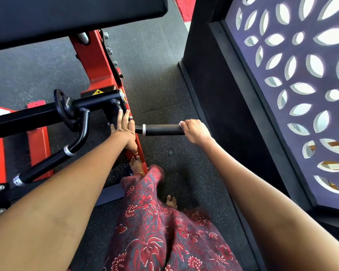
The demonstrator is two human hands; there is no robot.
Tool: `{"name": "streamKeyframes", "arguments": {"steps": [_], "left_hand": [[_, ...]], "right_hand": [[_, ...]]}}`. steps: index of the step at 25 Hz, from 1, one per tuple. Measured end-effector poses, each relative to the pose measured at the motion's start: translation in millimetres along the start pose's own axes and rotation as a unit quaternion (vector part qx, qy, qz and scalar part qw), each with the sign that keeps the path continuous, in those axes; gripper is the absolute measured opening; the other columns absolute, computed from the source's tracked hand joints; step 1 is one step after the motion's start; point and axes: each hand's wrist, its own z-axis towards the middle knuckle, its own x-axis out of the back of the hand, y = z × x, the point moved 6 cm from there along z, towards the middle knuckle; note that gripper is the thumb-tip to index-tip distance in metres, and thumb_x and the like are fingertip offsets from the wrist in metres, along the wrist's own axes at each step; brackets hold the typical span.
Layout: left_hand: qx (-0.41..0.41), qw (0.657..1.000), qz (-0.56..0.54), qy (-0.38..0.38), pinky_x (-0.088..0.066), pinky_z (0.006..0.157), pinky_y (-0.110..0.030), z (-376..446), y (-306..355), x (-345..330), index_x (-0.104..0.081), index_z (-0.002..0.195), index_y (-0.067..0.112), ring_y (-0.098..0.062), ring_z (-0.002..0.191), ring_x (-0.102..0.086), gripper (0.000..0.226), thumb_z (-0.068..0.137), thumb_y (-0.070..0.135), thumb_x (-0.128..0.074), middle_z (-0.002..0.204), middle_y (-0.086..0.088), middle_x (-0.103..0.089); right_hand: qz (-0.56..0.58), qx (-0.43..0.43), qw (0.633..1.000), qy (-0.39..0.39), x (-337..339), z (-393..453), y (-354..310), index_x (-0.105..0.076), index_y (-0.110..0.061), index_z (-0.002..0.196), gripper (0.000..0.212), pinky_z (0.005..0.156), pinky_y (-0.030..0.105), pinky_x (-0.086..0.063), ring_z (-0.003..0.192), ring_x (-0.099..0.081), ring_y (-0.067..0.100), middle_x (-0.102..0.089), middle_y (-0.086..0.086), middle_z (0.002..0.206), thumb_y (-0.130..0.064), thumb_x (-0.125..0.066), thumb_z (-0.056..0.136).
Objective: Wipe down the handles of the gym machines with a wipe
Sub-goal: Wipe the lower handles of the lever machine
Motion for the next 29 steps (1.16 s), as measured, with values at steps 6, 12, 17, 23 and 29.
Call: {"name": "streamKeyframes", "arguments": {"steps": [6, 12, 17, 23, 29], "left_hand": [[0.0, 1.0, -0.008, 0.001, 0.001, 0.115, -0.058, -1.0, 0.6, -0.2, 0.023, 0.143, -0.002, -0.04, 0.125, 0.047, 0.12, 0.08, 0.045, -0.068, 0.136, -0.021, 0.051], [0.003, 1.0, -0.01, 0.001, 0.001, 0.115, -0.058, -2.5, 1.2, 1.0, 0.023, 0.143, -0.002, -0.04, 0.126, 0.046, 0.115, 0.083, 0.042, -0.065, 0.138, -0.021, 0.049], [-0.006, 1.0, -0.013, 0.002, 0.001, 0.115, -0.058, 0.1, 0.3, -1.6, 0.023, 0.143, -0.002, -0.04, 0.125, 0.047, 0.117, 0.082, 0.04, -0.066, 0.137, -0.021, 0.051], [-0.002, 1.0, -0.023, 0.014, 0.001, 0.115, -0.056, 2.4, -0.7, -1.2, 0.023, 0.143, -0.002, -0.037, 0.127, 0.046, 0.123, 0.078, 0.041, -0.072, 0.138, -0.018, 0.051], [-0.022, 1.0, -0.017, 0.01, 0.002, 0.115, -0.057, -1.4, 1.1, -1.0, 0.023, 0.143, -0.003, -0.04, 0.126, 0.046, 0.109, 0.085, 0.033, -0.061, 0.138, -0.021, 0.05]], "right_hand": [[-0.051, 0.079, 0.993, 0.074, -1.1, -14.6, -39.6, -0.063, -0.008, 0.094, 0.026, 0.096, 0.037, -0.033, 0.095, -0.059, 0.032, -0.068, 0.011, 0.096, -0.013, -0.038, 0.097], [-0.057, 0.159, 0.986, 0.005, -26.1, -9.7, -95.2, -0.049, -0.015, 0.132, 0.037, 0.109, 0.045, -0.013, 0.134, -0.033, 0.028, -0.047, 0.005, 0.14, -0.026, -0.036, 0.1], [-0.043, 0.113, 0.993, -0.001, -18.9, -21.4, -55.2, -0.032, -0.013, 0.144, 0.044, 0.114, 0.043, -0.01, 0.143, -0.014, 0.029, -0.027, 0.007, 0.153, -0.021, -0.034, 0.101], [-0.068, 0.195, 0.978, -0.024, -39.0, -11.3, -107.3, -0.024, -0.007, 0.146, 0.049, 0.115, 0.033, -0.011, 0.143, -0.018, 0.023, -0.025, 0.007, 0.153, -0.017, -0.036, 0.1], [-0.138, 0.218, 0.966, 0.012, -9.6, -16.3, -45.6, -0.03, -0.008, 0.144, 0.049, 0.116, 0.037, -0.009, 0.138, -0.032, 0.022, -0.037, 0.005, 0.148, -0.015, -0.042, 0.098]]}}
